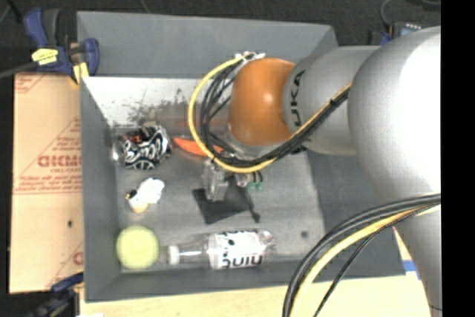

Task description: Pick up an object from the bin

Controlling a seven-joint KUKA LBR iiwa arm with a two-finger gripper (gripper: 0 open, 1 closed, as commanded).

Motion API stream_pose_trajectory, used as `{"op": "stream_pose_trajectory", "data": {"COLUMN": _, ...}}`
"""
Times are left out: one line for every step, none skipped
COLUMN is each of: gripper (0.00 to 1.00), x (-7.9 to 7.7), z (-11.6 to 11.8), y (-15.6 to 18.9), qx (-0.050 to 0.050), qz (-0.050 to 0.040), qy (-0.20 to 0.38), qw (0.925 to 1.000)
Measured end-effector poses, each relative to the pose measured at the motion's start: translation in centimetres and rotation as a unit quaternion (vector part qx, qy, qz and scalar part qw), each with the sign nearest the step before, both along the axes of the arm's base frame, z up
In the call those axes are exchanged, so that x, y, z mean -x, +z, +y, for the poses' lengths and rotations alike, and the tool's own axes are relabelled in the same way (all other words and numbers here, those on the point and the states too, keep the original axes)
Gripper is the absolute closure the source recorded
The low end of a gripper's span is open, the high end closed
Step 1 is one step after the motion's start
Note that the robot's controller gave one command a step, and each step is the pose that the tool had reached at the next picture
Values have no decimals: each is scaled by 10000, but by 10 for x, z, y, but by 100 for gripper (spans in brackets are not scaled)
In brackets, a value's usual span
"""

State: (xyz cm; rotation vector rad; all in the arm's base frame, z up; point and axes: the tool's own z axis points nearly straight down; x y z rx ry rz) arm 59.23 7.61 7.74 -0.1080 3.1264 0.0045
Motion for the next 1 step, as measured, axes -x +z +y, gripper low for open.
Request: {"op": "stream_pose_trajectory", "data": {"gripper": 100, "x": 3, "z": -5, "y": -1, "qx": -15, "qz": 4, "qy": -435, "qw": 9991}}
